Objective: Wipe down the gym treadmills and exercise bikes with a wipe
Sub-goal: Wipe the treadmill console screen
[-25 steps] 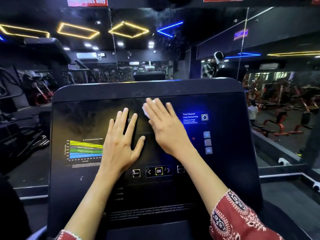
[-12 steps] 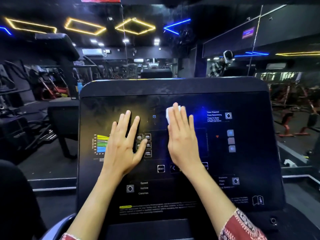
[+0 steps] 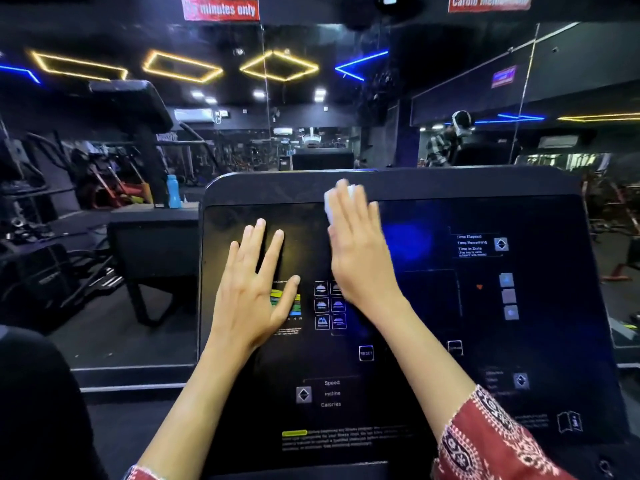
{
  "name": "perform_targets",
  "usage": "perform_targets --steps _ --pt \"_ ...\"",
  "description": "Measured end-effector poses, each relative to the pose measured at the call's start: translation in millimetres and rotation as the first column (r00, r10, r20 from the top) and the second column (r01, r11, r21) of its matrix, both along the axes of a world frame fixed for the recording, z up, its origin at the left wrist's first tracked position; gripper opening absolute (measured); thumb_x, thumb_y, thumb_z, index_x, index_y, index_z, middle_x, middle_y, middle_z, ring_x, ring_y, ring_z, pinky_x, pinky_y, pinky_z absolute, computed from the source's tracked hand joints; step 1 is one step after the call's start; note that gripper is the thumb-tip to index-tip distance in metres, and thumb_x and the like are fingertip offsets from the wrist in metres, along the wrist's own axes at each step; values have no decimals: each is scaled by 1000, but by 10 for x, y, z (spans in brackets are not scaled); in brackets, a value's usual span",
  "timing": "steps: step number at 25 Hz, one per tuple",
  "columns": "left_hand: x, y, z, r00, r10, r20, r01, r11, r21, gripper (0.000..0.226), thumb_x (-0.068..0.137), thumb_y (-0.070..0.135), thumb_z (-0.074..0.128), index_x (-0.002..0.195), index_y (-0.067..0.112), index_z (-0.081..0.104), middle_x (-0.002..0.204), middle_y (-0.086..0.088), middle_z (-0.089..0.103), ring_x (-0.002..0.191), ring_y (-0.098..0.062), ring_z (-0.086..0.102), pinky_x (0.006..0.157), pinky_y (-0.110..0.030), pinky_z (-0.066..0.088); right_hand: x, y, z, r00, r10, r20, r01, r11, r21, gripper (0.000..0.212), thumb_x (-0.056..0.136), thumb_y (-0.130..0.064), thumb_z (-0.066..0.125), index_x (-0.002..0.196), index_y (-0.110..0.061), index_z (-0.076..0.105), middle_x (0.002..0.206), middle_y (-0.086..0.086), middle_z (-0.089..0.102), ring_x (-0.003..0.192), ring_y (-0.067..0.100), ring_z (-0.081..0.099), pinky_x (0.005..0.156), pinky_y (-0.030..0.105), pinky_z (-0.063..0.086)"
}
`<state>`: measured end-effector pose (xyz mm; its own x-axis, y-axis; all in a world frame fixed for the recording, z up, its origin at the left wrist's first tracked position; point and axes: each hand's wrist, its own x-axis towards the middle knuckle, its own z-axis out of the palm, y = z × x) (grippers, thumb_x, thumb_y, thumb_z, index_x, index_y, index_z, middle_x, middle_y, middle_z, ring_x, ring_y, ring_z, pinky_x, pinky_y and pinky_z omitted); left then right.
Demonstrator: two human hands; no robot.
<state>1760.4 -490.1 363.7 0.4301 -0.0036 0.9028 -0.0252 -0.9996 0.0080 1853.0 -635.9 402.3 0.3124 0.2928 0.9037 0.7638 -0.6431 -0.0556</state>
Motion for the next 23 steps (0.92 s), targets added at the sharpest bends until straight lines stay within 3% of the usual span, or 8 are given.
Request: perform_targets --steps 2,5,8,11,13,16,19,23 --pt "-8 17 -19 1000 -15 -4 16 1000 11 62 90 39 45 140 3 43 150 -21 30 140 -33 25 113 -42 16 -76 -18 -197 998 -15 66 20 997 -80 48 99 -16 30 146 -6 35 154 12 31 143 30 24 116 44 13" --pt "-33 14 -73 1000 -30 -1 30 999 17 61 90 38 45 139 3 44 150 -21 31 139 -34 25 114 -40 13 -216 -75 -388 991 -94 -100 102 992 74 50 101 -18 27 150 -7 27 157 10 23 146 28 16 117 45 11" --pt "-85 32 -124 999 -39 -6 40 999 32 60 90 38 46 139 4 44 150 -21 32 139 -34 25 114 -39 13 -349 -138 -636 994 -109 -15 108 993 -46 51 100 -18 30 150 -8 26 158 7 21 146 26 16 117 43 10" --pt "-159 75 -192 999 -34 -14 34 999 28 60 90 39 45 139 4 43 150 -20 31 140 -34 25 114 -40 15 -488 -171 -806 974 -166 -152 181 979 91 52 102 -19 26 152 -10 17 160 6 13 147 25 10 118 41 5" --pt "-220 121 -249 999 -41 -16 41 999 21 60 91 39 45 140 5 43 150 -20 31 140 -33 24 114 -40 15 -641 -50 -920 982 -102 -160 113 992 59 53 102 -19 25 153 -9 15 160 6 11 148 26 7 119 39 1" --pt "-321 222 -296 1000 -24 -17 24 999 25 60 90 39 46 139 4 43 150 -20 31 139 -32 25 114 -39 14 -587 130 -720 996 -77 -33 74 994 -74 52 100 -16 28 151 -8 24 158 8 20 146 27 15 117 42 7" --pt "-417 317 -328 1000 6 -28 -5 1000 17 60 91 39 45 139 4 44 150 -20 32 140 -31 25 114 -38 13 -450 361 -326 988 -77 -136 83 996 40 52 99 -17 23 150 -4 26 157 14 22 145 33 16 116 48 12" --pt "-522 482 -387 999 13 -50 -13 1000 14 61 90 40 46 141 6 42 151 -18 29 141 -29 24 115 -39 13 -510 654 -318 991 38 127 -4 965 -260 52 95 -14 29 146 -5 37 153 13 33 141 31 29 114 46 14"
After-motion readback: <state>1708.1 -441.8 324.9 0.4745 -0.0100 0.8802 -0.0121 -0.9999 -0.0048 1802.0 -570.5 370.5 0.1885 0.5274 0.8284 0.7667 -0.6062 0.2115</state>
